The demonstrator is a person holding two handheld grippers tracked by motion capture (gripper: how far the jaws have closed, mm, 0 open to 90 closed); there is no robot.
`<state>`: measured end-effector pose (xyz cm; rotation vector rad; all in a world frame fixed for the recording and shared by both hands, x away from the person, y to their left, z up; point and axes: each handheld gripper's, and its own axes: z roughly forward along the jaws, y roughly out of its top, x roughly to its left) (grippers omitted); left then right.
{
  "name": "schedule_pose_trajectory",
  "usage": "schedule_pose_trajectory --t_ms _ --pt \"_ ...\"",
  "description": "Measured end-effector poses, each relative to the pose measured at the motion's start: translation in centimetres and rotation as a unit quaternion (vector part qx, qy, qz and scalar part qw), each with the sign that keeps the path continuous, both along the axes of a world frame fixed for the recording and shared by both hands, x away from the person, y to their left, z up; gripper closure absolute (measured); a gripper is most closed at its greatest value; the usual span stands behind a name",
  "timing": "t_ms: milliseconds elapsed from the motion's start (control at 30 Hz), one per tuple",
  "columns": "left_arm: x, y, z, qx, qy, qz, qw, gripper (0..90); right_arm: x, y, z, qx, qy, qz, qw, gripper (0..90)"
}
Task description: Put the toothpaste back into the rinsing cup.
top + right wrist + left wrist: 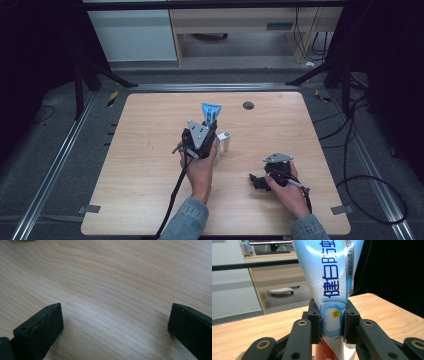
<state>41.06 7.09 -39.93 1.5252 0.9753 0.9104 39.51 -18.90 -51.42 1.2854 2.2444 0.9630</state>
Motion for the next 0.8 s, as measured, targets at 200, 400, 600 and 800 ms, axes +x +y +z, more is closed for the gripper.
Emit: schedule_pose_trajectory --t_ms 200,400,600,800 --pt "0.1 0.1 -0.6 0.003 0.007 0.002 1.0 72.6 0.0 0.0 0.0 0.0 0.0 0.001 1.0 0.4" --pt "0.3 0.1 -1.4 0.005 0.013 0.001 0.9999 72.6 0.0 0.0 0.0 0.0 0.0 0.001 1.0 0.3" --pt "0.3 0.0 -1.9 0.001 0.018 0.001 0.9998 72.6 0.0 0.0 0.0 0.0 0.0 0.001 1.0 0.3" --pt "0.3 -0.1 -2.1 0.003 0.021 0.0 0.9998 72.6 0.0 0.0 0.0 0.0 0.0 0.001 1.0 0.4"
